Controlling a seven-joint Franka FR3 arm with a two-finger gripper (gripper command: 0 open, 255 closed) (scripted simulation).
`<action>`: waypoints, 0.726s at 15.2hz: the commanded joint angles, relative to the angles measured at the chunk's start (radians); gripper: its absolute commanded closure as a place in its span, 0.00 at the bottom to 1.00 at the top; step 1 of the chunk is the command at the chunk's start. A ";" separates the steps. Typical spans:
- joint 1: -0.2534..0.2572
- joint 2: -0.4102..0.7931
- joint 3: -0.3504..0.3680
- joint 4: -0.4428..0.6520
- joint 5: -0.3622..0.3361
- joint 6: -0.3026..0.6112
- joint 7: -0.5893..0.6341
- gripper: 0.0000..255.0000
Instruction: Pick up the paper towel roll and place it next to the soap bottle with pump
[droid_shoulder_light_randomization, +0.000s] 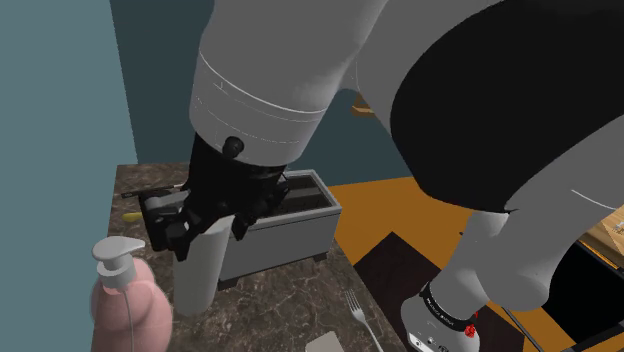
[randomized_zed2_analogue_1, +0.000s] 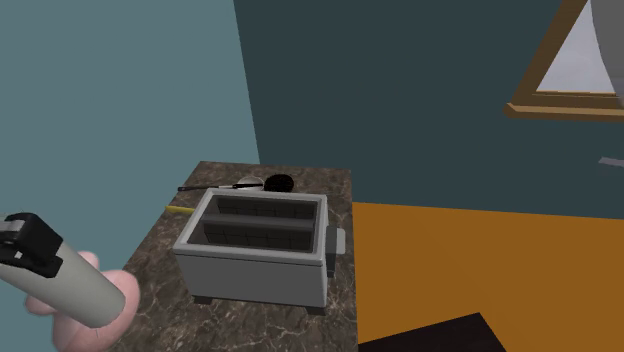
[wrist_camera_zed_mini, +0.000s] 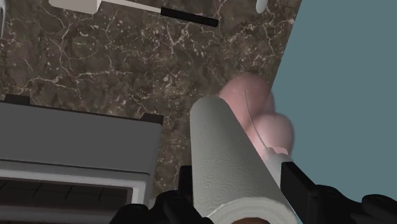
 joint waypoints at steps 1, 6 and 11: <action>-0.001 -0.003 -0.002 -0.030 0.001 0.029 0.001 1.00; -0.001 0.002 -0.001 -0.093 -0.006 0.094 0.013 1.00; -0.001 0.013 0.001 -0.150 -0.020 0.158 0.029 1.00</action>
